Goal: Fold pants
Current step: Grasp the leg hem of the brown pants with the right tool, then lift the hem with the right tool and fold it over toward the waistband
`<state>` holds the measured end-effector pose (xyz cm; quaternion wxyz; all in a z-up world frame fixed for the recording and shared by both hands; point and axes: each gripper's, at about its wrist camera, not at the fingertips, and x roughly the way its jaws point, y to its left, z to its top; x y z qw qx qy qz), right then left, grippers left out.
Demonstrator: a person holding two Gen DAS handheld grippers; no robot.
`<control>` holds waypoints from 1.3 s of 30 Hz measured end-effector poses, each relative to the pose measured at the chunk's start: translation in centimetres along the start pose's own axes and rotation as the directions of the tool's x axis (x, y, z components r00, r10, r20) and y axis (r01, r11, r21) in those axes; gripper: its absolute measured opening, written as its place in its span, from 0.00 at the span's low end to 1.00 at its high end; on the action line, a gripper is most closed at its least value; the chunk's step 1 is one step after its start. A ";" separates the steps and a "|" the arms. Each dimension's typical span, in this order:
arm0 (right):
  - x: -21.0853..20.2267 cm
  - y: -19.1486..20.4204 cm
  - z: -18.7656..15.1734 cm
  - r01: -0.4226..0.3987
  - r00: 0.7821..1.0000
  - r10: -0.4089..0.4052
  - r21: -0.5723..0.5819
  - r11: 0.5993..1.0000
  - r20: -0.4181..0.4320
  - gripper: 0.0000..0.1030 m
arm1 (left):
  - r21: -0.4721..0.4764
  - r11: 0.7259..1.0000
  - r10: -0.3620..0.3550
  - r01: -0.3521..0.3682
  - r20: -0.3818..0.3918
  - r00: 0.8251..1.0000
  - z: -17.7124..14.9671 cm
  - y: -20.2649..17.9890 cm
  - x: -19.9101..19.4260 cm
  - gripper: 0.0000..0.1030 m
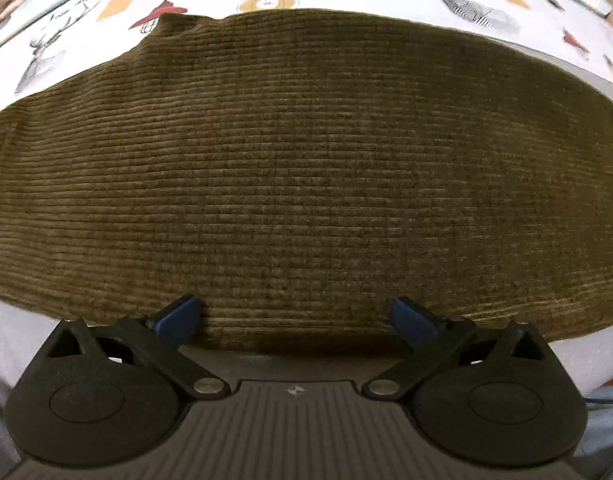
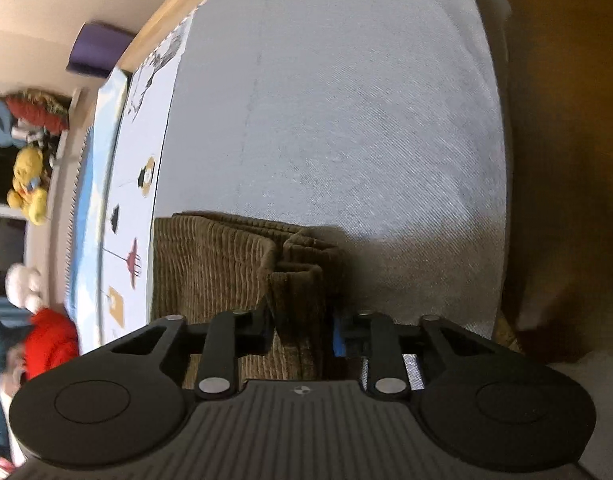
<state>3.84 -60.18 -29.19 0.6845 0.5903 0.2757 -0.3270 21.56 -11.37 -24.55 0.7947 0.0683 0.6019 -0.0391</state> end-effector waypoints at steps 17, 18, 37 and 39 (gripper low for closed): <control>-4.5 25.8 -31.8 0.012 0.943 0.334 -1.000 0.006 0.013 0.19 | -0.430 0.901 -0.027 0.051 0.061 0.998 -1.1 18.6 -5.5 1.00; -4.3 25.0 -35.9 -0.065 0.941 0.323 -0.990 -0.123 -0.102 0.19 | -0.446 0.894 -0.024 0.049 0.060 0.998 -1.4 19.5 -5.4 1.00; -2.1 22.4 -47.8 -0.239 0.923 0.190 -0.888 -0.393 -0.333 0.20 | -0.509 0.858 -0.049 0.069 0.053 0.997 -4.5 22.6 -4.2 1.00; -2.8 24.2 -47.0 -0.223 0.913 0.240 -0.896 -0.383 -0.330 0.20 | -0.514 0.855 -0.056 0.071 0.044 0.997 -4.7 22.6 -4.1 1.00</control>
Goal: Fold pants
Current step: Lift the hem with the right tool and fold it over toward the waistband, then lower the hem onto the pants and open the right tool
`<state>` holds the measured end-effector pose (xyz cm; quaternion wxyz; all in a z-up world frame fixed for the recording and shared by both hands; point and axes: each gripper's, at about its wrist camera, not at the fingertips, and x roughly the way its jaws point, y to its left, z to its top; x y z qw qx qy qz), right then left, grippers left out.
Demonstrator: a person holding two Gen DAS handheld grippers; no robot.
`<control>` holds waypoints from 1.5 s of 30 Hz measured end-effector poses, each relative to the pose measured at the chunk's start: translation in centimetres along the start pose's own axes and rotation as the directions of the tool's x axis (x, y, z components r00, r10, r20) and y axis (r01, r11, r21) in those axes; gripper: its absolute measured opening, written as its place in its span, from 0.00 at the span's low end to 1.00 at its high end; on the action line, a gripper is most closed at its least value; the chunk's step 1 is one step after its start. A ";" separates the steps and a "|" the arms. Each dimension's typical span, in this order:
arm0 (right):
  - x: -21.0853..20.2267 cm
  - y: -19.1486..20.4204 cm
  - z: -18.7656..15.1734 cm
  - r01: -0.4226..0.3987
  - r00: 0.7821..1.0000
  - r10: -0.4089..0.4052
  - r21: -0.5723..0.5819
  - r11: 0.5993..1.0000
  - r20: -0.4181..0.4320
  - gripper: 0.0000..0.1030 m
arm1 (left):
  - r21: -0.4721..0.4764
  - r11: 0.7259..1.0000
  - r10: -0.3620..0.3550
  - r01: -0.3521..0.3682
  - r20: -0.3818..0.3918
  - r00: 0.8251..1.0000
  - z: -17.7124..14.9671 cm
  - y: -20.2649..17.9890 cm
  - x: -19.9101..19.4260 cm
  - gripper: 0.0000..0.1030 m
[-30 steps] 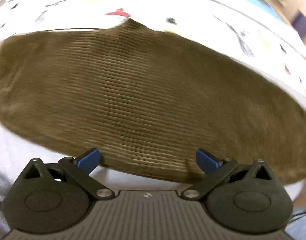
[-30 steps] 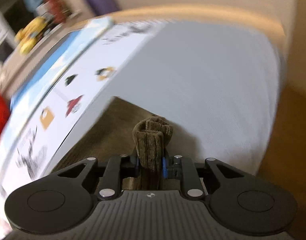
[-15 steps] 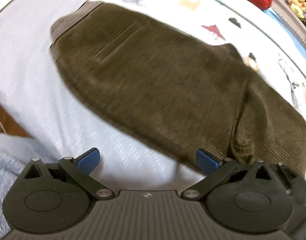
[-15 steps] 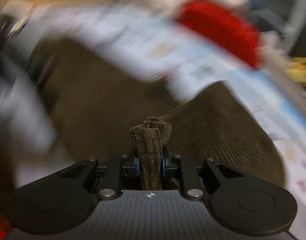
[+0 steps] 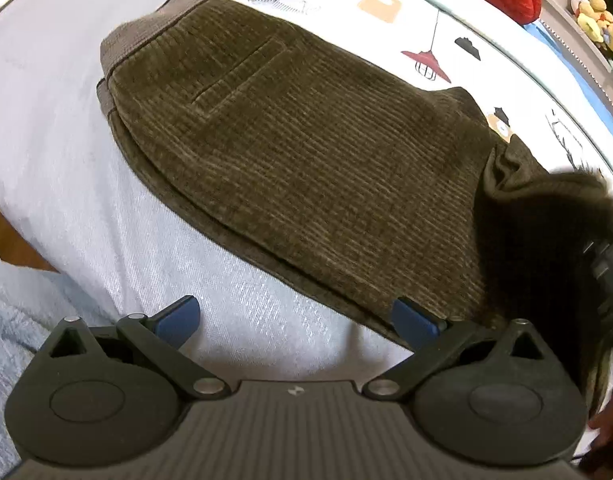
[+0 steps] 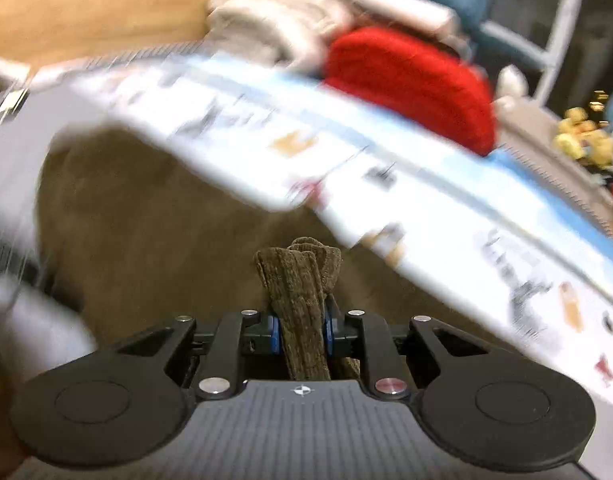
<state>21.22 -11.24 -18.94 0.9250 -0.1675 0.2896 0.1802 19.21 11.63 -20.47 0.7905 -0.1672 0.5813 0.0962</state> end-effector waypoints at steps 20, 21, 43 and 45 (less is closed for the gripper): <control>-3.4 -2.1 -3.4 -0.314 0.933 0.354 0.343 0.885 -0.060 0.43 | 0.073 0.995 -0.066 0.061 0.066 0.996 2.1 -3.5 -0.7 1.00; -3.1 -3.2 -3.1 -0.282 0.946 0.323 0.388 0.877 -0.042 0.44 | 0.075 0.995 -0.067 0.062 0.066 0.996 2.2 -3.7 -0.7 1.00; -2.9 1.4 -6.5 -0.316 0.912 0.384 0.351 0.882 -0.143 0.04 | 0.081 0.995 -0.061 0.060 0.008 0.998 2.0 -5.3 0.7 1.00; -3.1 0.2 -6.1 -0.306 0.923 0.366 0.352 0.885 -0.118 0.13 | 0.064 0.996 -0.057 0.057 0.001 0.998 2.1 -5.1 1.0 1.00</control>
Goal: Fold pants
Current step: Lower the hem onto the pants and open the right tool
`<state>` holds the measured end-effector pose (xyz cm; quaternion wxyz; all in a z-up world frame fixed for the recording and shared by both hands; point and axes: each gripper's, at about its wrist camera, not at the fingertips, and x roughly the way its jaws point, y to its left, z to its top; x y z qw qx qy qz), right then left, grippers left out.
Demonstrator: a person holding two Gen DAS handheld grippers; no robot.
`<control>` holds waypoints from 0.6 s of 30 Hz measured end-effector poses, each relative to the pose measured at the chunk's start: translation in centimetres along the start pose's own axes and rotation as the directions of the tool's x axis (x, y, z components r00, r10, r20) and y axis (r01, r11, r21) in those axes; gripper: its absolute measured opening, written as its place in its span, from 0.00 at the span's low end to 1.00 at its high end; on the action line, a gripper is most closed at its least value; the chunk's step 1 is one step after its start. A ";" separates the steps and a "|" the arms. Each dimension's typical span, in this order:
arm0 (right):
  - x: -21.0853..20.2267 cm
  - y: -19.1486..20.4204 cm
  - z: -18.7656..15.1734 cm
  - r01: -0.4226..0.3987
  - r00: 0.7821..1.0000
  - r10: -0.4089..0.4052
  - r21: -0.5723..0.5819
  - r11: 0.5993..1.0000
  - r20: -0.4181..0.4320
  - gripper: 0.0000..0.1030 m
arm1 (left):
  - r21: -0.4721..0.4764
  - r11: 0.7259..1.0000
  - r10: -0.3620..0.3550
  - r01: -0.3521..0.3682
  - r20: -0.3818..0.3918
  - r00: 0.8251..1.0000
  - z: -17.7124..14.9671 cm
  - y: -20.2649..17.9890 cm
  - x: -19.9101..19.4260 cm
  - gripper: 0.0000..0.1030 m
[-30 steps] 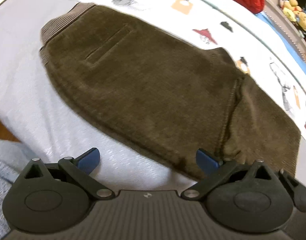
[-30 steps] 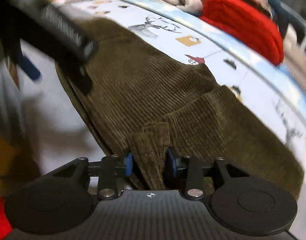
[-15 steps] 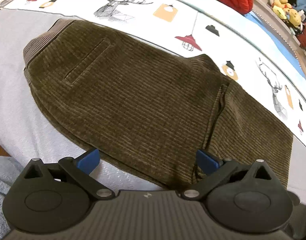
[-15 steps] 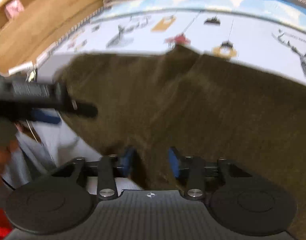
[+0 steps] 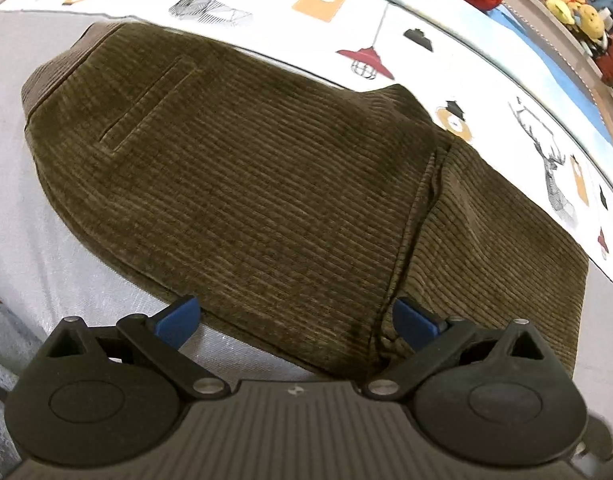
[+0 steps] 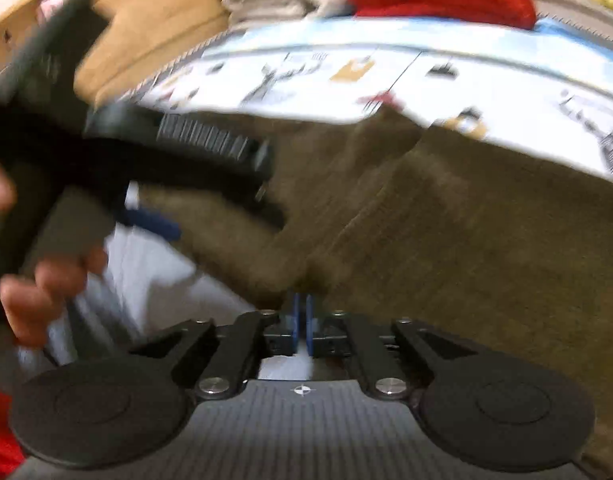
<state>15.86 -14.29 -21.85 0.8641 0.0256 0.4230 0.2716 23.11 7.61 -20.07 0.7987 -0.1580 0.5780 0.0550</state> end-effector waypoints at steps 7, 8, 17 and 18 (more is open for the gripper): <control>2.9 -2.6 0.2 0.036 0.993 -0.031 0.036 0.999 -0.115 0.32 | 0.004 1.000 0.000 0.000 -0.002 1.000 0.2 -0.3 0.1 1.00; 2.7 -2.5 -0.1 0.024 0.994 -0.021 0.029 0.999 -0.106 0.13 | 0.009 1.000 -0.003 0.003 -0.003 1.000 0.2 -0.5 0.1 1.00; 1.9 -0.8 -2.1 -0.010 0.996 0.002 -0.092 0.996 -0.086 0.06 | 0.115 0.993 0.026 -0.028 0.016 1.000 -0.2 -3.6 1.8 1.00; 1.9 -0.9 -2.1 -0.004 0.998 -0.001 -0.082 0.997 -0.069 0.08 | 0.147 0.988 0.039 -0.040 0.012 0.999 -0.5 -4.0 2.4 1.00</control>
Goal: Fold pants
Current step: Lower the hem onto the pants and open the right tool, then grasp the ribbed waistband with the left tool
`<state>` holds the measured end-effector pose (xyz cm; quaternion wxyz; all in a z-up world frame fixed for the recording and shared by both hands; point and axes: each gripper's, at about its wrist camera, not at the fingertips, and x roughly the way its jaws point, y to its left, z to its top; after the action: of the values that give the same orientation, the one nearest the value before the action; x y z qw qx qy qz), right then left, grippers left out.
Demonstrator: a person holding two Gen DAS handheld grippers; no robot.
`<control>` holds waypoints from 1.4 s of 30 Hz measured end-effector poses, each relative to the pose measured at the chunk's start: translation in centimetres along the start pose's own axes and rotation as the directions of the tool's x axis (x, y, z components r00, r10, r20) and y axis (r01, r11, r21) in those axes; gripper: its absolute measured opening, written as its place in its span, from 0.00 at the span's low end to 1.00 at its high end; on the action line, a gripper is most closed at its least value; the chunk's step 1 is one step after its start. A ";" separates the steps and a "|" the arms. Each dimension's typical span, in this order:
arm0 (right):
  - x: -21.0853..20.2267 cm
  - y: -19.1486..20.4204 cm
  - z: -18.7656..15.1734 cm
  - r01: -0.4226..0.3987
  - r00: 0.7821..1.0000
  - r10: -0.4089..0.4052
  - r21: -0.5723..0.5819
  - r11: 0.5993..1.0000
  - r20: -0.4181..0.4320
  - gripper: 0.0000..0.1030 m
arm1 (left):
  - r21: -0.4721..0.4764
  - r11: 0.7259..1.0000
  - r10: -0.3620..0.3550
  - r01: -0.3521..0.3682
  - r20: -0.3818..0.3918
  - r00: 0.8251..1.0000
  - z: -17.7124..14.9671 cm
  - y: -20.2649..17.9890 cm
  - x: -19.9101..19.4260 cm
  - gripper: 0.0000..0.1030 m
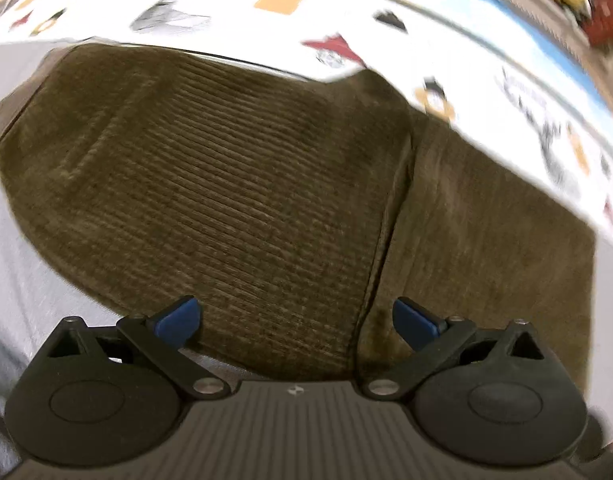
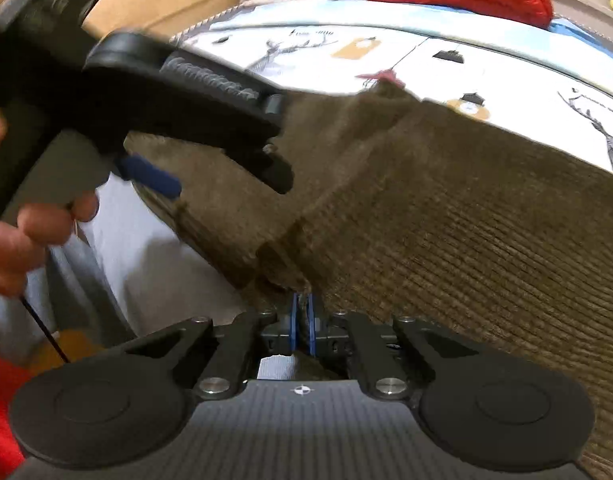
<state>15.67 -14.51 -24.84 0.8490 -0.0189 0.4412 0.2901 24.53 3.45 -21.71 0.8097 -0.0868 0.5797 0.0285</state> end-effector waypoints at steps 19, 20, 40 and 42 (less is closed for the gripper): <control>-3.8 -8.4 -1.7 0.296 0.951 -0.292 0.027 0.955 -0.107 0.34 | 0.355 0.921 0.067 -0.159 0.259 0.964 -4.3 -3.0 1.0 1.00; -4.4 -8.6 -1.4 0.300 0.949 -0.292 0.058 0.952 -0.114 0.34 | 0.360 0.919 0.073 -0.164 0.252 0.965 -4.1 -3.1 0.8 1.00; -7.8 -6.5 -3.1 0.391 0.920 -0.382 0.132 0.911 -0.088 0.39 | 0.232 0.956 0.136 -0.179 0.190 0.972 -4.3 0.9 -3.2 1.00; -10.0 -6.8 -2.3 0.378 0.925 -0.378 0.204 0.903 -0.037 0.46 | 0.122 0.984 0.107 -0.132 0.188 0.976 -4.1 3.4 -4.6 1.00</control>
<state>13.02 -25.63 -20.14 0.8871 -0.0149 0.4556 0.0725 18.67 6.32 -19.05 0.8597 0.0059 0.5087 0.0460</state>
